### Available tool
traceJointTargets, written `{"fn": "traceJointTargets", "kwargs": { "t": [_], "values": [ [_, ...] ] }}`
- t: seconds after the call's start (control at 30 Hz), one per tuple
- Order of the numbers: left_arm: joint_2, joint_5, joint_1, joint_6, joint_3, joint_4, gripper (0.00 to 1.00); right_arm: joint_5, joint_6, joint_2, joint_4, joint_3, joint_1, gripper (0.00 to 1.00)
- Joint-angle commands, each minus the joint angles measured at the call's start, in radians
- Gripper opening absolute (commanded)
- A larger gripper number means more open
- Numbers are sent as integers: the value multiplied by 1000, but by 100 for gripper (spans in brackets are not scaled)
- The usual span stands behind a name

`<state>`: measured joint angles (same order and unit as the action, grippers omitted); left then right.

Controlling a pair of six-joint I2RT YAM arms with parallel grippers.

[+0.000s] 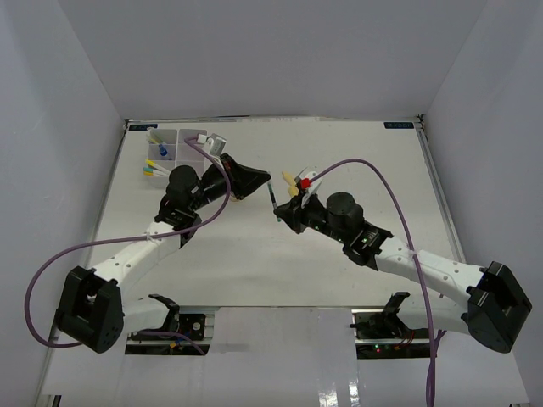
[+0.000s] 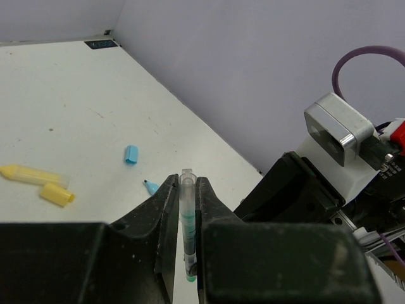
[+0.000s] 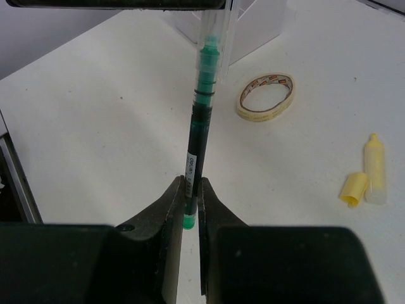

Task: Sort the stationery into containers
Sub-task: Close the pen cap on the pen.

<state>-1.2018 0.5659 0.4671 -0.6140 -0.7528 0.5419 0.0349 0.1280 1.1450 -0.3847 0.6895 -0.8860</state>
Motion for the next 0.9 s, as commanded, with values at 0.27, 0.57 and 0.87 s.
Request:
{"fn": "traceJointTargets", "kwargs": {
  "t": [0.27, 0.57, 0.87],
  "values": [
    [-24, 174, 24, 14, 40, -244, 0, -30, -45, -57, -229, 51, 7, 8],
    [-2, 164, 27, 11, 84, -287, 0, -30, -51, -67, -210, 87, 7, 8],
    [-5, 135, 50, 37, 92, -350, 0, -21, -48, -54, -212, 117, 7, 8]
  ]
}}
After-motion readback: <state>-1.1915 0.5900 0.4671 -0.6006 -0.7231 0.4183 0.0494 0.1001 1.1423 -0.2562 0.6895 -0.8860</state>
